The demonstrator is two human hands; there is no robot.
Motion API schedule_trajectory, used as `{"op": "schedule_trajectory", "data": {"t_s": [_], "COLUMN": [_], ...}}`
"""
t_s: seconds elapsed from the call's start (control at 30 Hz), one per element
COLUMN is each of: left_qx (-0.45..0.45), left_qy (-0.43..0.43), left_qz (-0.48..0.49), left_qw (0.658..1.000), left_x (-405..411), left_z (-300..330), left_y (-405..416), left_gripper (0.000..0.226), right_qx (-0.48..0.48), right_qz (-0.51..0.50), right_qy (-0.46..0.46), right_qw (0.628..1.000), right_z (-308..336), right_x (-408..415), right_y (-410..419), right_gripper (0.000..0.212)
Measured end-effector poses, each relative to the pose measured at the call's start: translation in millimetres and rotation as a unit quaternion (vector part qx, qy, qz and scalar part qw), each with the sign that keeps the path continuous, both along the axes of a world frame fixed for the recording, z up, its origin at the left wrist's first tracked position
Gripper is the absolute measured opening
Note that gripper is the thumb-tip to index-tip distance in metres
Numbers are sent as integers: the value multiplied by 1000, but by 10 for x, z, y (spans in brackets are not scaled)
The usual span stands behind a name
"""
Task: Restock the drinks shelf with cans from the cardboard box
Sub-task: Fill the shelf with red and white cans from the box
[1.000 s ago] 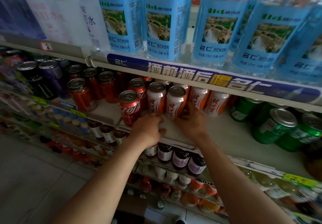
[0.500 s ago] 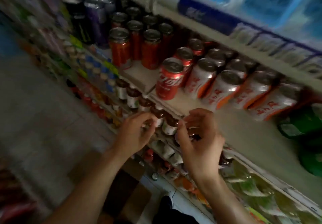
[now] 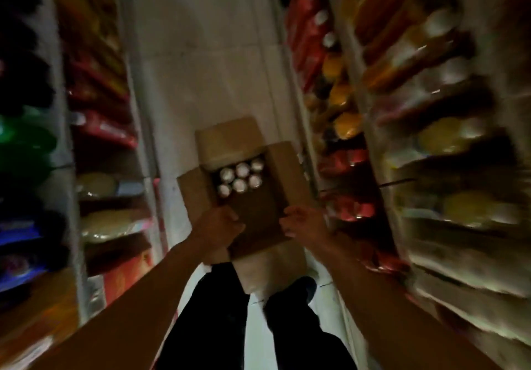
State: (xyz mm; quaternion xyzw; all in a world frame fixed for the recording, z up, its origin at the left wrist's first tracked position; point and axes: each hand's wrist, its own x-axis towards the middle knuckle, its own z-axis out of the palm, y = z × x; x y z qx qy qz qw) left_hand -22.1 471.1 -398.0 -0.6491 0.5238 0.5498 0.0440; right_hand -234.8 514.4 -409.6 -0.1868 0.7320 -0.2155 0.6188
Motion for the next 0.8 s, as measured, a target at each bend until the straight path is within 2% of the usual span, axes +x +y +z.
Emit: {"op": "schedule_trajectory", "data": {"t_s": [0.07,0.2,0.37,0.43,0.57,0.67,0.73,0.77,0.8], "left_qx": [10,-13,-51,-60,-90,-113,-128,-139,-148], "left_qy": [-4,-5,26,37,56,69,72,68,63], "left_qz": [3,-4,-6,-8,-15,10,13,8,1], "left_qw": [1000,1000,998,997,994,991,989,988,987], "left_x": [128,221,273,316,407,440,458,470,480], "left_z": [-478,-1289,-2024,-2262,-2561,-2658,-2717,-2737,-2735], "left_y": [-70,-213,-373,-402,-446,-476,-472,-461,-458], "left_gripper": [13,24,31,31,24,20,17,16,15], "right_qx": [18,0,-26,-24,-17,-43,-31,-25,-41], "right_qz": [23,117,202,234,302,349,276,267,290], "right_qy": [14,103,182,190,257,312,321,330,354], "right_qw": [999,988,962,953,918,883,905,905,888], "right_z": [-716,-1707,-2707,-3140,-3761,-4002,-4084,-4153,-4152], "right_x": [123,409,636,674,625,658,734,730,709], "right_y": [-78,-287,-718,-862,-1087,-1160,-1155,-1163,-1173], "right_gripper": [31,34,76,85,74,47,33,33,35]}}
